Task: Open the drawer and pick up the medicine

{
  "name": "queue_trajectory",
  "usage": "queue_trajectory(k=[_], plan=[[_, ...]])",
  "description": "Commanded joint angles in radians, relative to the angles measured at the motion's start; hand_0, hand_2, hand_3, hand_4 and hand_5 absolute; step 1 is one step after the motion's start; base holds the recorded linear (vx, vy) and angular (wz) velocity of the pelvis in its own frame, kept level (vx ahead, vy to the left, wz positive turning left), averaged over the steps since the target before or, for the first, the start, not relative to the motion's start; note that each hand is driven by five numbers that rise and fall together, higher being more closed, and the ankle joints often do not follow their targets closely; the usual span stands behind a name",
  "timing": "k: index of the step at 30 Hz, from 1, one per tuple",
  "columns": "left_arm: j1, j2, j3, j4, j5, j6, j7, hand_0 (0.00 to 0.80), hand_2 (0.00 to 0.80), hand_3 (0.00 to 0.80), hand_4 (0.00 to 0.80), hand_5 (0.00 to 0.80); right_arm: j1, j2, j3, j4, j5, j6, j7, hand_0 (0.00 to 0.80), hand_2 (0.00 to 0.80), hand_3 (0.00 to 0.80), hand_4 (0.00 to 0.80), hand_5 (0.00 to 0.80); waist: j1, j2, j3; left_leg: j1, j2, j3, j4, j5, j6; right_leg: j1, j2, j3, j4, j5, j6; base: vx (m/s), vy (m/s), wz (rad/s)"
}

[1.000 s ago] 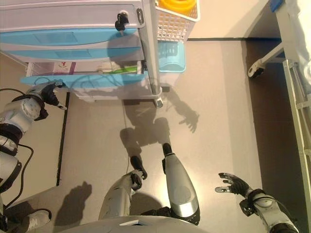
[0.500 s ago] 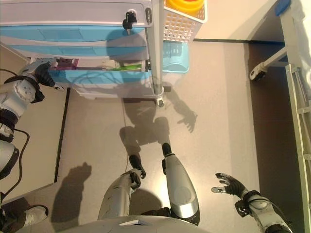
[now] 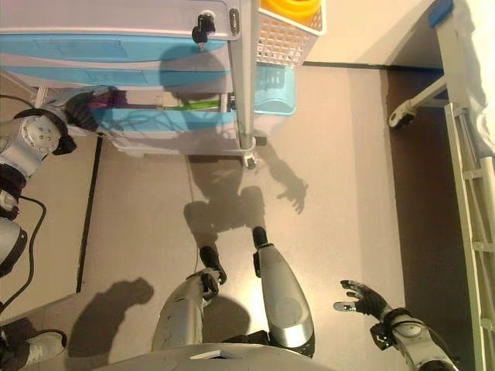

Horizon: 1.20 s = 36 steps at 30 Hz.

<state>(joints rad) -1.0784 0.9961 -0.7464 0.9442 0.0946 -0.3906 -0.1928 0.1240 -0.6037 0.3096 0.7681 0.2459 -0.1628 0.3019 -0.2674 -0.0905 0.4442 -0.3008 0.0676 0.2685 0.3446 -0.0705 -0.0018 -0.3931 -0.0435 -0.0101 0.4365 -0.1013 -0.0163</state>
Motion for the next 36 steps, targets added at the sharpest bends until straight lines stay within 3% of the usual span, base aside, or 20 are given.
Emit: queue_trajectory(k=[1, 2, 5, 9, 12, 16, 22, 25, 30, 32, 36], plan=[[0.076, 0.101, 0.108, -0.193, -0.205, -0.059, -0.098, 0.0, 0.0, 0.0, 0.0, 0.0, 0.083, -0.023, -0.058, -0.013, -0.023, -0.042, -0.024, 0.0, 0.0, 0.0, 0.0, 0.0, -0.009, 0.017, 0.001, 0.005, 0.021, -0.021, 0.111, -0.122, -0.023, 0.039, -0.033, 0.076, -0.138, 0.072, 0.12, -0.049, 0.0, -0.01], [0.097, 0.115, 0.127, -0.239, -0.244, -0.051, -0.118, 0.0, 0.0, 0.0, 0.0, 0.0, 0.088, -0.026, -0.064, -0.018, -0.022, -0.047, -0.024, 0.0, 0.0, 0.0, 0.0, 0.0, -0.006, 0.011, -0.001, -0.002, 0.019, -0.01, 0.099, -0.092, -0.018, 0.032, -0.036, 0.075, -0.149, 0.096, 0.114, -0.056, -0.016, 0.0], [0.158, 0.153, 0.183, -0.349, -0.352, -0.064, -0.187, 0.0, 0.0, 0.0, 0.0, 0.0, 0.108, -0.026, -0.081, -0.027, -0.025, -0.067, -0.027, 0.0, 0.0, 0.0, 0.0, 0.0, 0.008, 0.017, -0.004, 0.006, 0.015, -0.018, 0.085, -0.088, -0.019, 0.041, -0.042, 0.065, -0.156, 0.094, 0.113, -0.004, -0.002, 0.05], [0.231, 0.173, 0.261, -0.44, -0.382, -0.099, -0.161, 0.0, 0.0, 0.0, 0.0, 0.0, 0.128, -0.024, -0.096, -0.048, -0.031, -0.072, -0.027, 0.0, 0.0, 0.0, 0.0, 0.0, 0.018, 0.021, -0.009, 0.013, 0.006, -0.029, 0.072, -0.086, -0.019, 0.05, -0.046, 0.058, -0.162, 0.092, 0.112, 0.006, 0.0, 0.01], [0.277, 0.171, 0.315, -0.465, -0.403, -0.138, -0.163, 0.0, 0.0, 0.0, 0.0, 0.0, 0.136, -0.02, -0.1, -0.048, -0.032, -0.077, -0.021, 0.0, 0.0, 0.0, 0.0, 0.0, 0.026, 0.022, -0.013, 0.014, 0.004, -0.034, 0.071, -0.086, -0.018, 0.054, -0.047, 0.052, -0.16, 0.088, 0.111, 0.019, -0.011, 0.06], [0.323, 0.167, 0.337, -0.497, -0.41, -0.15, -0.255, 0.0, 0.0, 0.0, 0.0, 0.0, 0.14, -0.018, -0.104, -0.042, -0.032, -0.08, -0.016, 0.0, 0.0, 0.0, 0.0, 0.0, 0.031, 0.025, -0.015, 0.015, 0.003, -0.036, 0.068, -0.086, -0.019, 0.057, -0.047, 0.048, -0.161, 0.088, 0.109, 0.004, -0.005, 0.06], [0.318, 0.202, 0.232, -0.593, -0.352, -0.003, -0.424, 0.0, 0.0, 0.0, 0.0, 0.0, 0.13, -0.047, -0.111, -0.049, -0.026, -0.062, 0.005, 0.0, 0.0, 0.0, 0.0, 0.0, 0.025, 0.036, -0.015, 0.02, 0.006, -0.03, 0.065, -0.083, -0.021, 0.06, -0.05, 0.046, -0.167, 0.093, 0.111, 0.0, 0.0, 0.0], [0.285, 0.224, 0.135, -0.608, -0.294, 0.083, -0.495, 0.0, 0.0, 0.0, 0.0, 0.0, 0.124, -0.073, -0.11, -0.063, -0.017, -0.046, 0.019, 0.0, 0.0, 0.0, 0.0, 0.0, 0.013, 0.04, -0.011, 0.018, 0.01, -0.025, 0.077, -0.084, -0.022, 0.059, -0.049, 0.051, -0.165, 0.096, 0.113, 0.0, 0.0, 0.0], [0.195, 0.215, -0.003, -0.514, -0.212, 0.166, -0.5, 0.0, 0.0, 0.0, 0.0, 0.0, 0.115, -0.098, -0.091, -0.069, -0.004, -0.037, 0.022, 0.0, 0.0, 0.0, 0.0, 0.0, -0.01, 0.04, -0.003, 0.01, 0.019, -0.011, 0.103, -0.091, -0.019, 0.046, -0.049, 0.06, -0.149, 0.097, 0.114, 0.0, 0.0, 0.0], [0.174, 0.202, -0.025, -0.473, -0.163, 0.2, -0.479, 0.0, 0.0, 0.0, 0.0, 0.0, 0.115, -0.101, -0.088, -0.071, -0.001, -0.036, 0.021, 0.0, 0.0, 0.0, 0.0, 0.0, -0.014, 0.044, 0.001, 0.014, 0.023, -0.02, 0.117, -0.121, -0.027, 0.051, -0.045, 0.061, -0.138, 0.074, 0.121, 0.075, 0.022, -0.04], [0.13, 0.148, -0.044, -0.306, -0.029, 0.227, -0.424, 0.0, 0.0, 0.0, 0.0, 0.0, 0.101, -0.095, -0.072, -0.063, 0.012, -0.028, 0.004, 0.0, 0.0, 0.0, 0.0, 0.0, -0.028, 0.036, 0.01, -0.01, 0.035, -0.009, 0.144, -0.119, -0.029, 0.025, -0.043, 0.065, -0.127, 0.082, 0.12, -0.013, -0.02, -0.03]])
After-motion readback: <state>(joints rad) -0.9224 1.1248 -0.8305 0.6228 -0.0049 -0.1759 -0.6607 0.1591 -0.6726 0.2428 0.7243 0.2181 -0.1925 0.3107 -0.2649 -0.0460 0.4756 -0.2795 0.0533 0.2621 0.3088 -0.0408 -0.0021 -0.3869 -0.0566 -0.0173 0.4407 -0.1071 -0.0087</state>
